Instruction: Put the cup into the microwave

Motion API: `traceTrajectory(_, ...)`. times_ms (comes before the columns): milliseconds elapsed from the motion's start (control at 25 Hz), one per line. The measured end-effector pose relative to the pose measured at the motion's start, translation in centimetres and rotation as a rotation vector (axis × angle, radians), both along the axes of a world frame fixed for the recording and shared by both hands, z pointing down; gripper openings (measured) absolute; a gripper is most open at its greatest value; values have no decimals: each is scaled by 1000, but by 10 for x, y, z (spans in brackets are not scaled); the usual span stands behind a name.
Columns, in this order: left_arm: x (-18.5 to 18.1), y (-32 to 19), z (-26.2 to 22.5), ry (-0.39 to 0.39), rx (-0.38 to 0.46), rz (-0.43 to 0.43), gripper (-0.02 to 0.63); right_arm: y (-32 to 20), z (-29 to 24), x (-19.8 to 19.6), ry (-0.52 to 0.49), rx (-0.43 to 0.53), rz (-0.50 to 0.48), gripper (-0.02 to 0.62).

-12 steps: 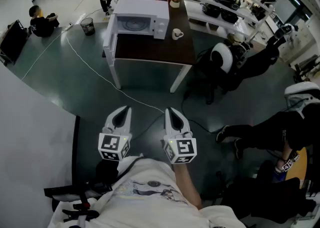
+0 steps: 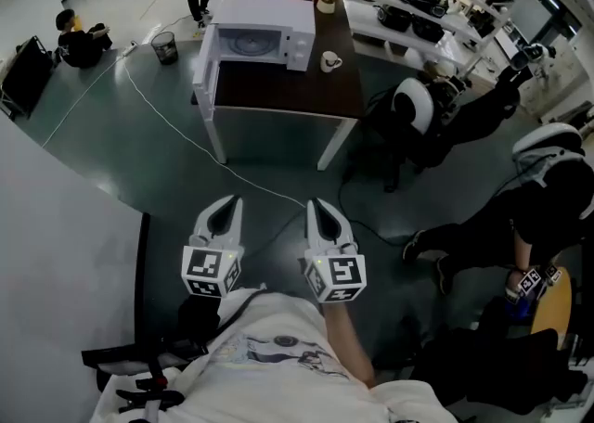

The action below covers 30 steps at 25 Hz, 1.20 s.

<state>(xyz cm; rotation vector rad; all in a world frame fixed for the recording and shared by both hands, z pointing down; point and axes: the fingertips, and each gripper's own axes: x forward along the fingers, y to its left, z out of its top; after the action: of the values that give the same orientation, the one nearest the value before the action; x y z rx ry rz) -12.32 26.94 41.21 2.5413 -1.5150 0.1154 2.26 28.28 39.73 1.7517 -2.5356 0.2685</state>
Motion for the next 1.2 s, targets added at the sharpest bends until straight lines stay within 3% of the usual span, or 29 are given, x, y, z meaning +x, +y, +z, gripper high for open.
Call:
traceTrajectory(640, 20, -6, -18, -14, 10, -20, -2, -6, -25, 11, 22, 36, -34, 2)
traceTrajectory(1200, 51, 22, 27, -75, -97, -38, -2, 17, 11, 32, -8, -54, -97, 2)
